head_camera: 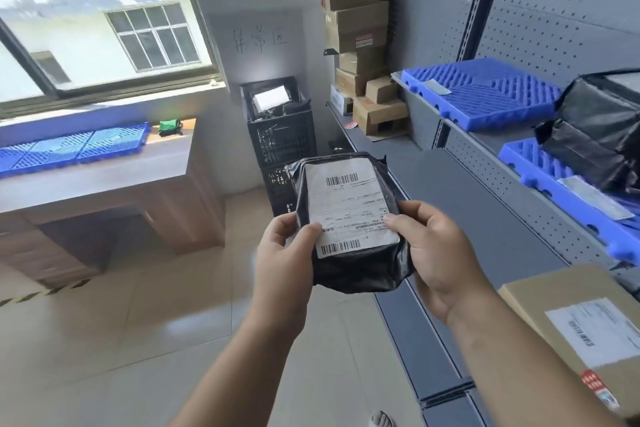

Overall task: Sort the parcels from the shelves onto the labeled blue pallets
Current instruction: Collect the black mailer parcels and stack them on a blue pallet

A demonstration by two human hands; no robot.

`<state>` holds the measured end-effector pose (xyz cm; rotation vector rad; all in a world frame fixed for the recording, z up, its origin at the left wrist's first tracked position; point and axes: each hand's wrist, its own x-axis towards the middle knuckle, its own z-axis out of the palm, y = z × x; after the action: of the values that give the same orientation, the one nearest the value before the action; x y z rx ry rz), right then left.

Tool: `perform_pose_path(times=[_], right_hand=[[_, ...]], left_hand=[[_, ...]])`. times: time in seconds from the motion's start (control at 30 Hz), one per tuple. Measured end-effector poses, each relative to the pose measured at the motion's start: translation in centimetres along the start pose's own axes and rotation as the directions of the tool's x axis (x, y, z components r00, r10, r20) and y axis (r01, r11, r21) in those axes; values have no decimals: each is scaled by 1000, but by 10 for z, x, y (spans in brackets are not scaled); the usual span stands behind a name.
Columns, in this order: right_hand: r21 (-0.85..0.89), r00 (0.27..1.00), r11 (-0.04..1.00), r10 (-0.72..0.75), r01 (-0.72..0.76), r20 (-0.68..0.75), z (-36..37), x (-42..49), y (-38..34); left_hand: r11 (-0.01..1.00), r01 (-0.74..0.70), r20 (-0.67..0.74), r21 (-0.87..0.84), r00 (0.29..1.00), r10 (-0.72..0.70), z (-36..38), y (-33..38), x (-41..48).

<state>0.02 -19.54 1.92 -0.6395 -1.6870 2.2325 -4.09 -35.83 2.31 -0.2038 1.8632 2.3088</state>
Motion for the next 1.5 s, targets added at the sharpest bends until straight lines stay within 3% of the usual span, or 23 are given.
perform_pose_path(times=[0.43, 0.7, 0.83, 1.07, 1.3, 1.4, 1.5], right_hand=[[-100, 972, 974, -212, 202, -106, -46, 128, -65], [-211, 890, 928, -359, 307, -280, -80, 153, -99], [-296, 816, 889, -444, 350, -369, -89, 158, -113], [-416, 648, 825, -560, 382, -516, -98, 156, -137], [-473, 437, 809, -587, 349, -681, -110, 128, -144], [-497, 363, 802, -594, 331, -718, -117, 109, -146], [-523, 274, 800, -595, 295, -755, -125, 89, -146]], left_hand=[[998, -56, 109, 11, 993, 55, 132, 23, 112], [999, -46, 287, 26, 957, 37, 212, 34, 155], [1000, -16, 402, 6, 915, 13, 246, 42, 172], [1000, 13, 612, -17, 791, 0, 298, 55, 193], [1000, 11, 835, -2, 550, -5, 334, 54, 178], [999, -46, 901, 22, 434, 0, 344, 54, 163], [995, -100, 932, 20, 362, 17, 352, 53, 145]])
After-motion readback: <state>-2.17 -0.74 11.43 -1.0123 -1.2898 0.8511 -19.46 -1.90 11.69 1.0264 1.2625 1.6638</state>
